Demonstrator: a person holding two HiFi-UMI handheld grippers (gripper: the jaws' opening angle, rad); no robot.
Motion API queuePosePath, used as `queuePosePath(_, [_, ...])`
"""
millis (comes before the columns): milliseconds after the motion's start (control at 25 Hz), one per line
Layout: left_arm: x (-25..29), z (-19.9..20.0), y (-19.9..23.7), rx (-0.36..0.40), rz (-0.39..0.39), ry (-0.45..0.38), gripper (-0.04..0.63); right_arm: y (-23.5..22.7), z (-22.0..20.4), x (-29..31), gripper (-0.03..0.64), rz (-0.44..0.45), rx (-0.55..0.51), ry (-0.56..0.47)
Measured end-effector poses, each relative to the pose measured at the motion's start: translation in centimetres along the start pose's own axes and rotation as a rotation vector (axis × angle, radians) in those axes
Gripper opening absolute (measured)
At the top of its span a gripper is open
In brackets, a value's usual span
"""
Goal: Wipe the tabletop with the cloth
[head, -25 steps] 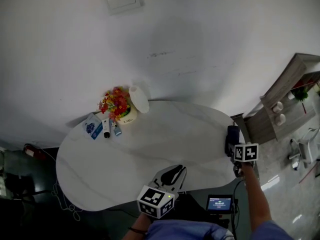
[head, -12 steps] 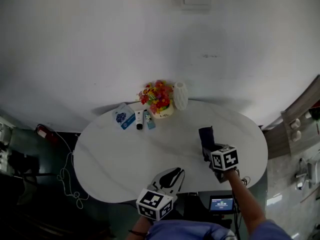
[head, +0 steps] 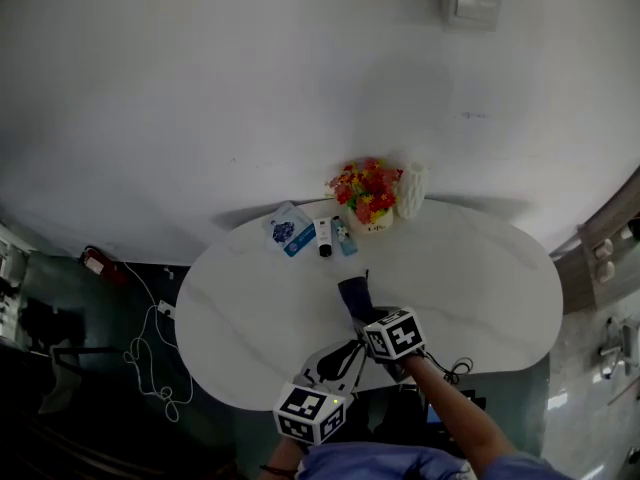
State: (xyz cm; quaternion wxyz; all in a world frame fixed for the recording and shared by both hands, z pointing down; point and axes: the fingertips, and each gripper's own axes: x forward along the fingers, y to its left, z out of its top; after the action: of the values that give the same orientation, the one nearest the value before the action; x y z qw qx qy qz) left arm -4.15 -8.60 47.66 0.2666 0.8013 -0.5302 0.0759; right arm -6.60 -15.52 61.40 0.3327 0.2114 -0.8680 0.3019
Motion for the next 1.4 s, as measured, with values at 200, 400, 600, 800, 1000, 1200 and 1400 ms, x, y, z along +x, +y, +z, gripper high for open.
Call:
queuePosePath(200, [-1.4,-0.7,1.4,0.003,-0.033,0.02,0.058,2.7,-1.4,2.7,0.083,-0.002,-0.019,0.057])
queuePosePath(400, [-1.4,-1.2,0.8,0.019,-0.102,0.041,0.058,0.5,-3.0,2.8,0.083,-0.08,0.014,0.08])
queuePosePath(600, [-0.4,-1.5,-0.7,0.033,-0.135,0.053,0.058,-2.9,-3.6,1.1,0.083,-0.136,0.052,0.055])
queuePosePath(800, [1.7,-1.3,-3.8,0.036,-0.164,0.06,0.058,-7.9,-4.8,-2.8,0.083,-0.203,0.063,0.061])
queuePosePath(1000, [5.0,-1.2,-8.4,0.042,-0.197,0.064,0.058,-14.6,-7.2,-8.4,0.083,-0.278,0.12,0.052])
queuePosePath(1200, [8.5,-1.2,-13.5,0.054,-0.241,0.07,0.058,-21.6,-10.1,-15.3,0.083,-0.367,0.18,0.037])
queuePosePath(1400, [11.4,-1.6,-17.2,0.039,-0.252,0.074,0.058,-28.2,-13.3,-21.8,0.083,-0.449,0.237,0.029])
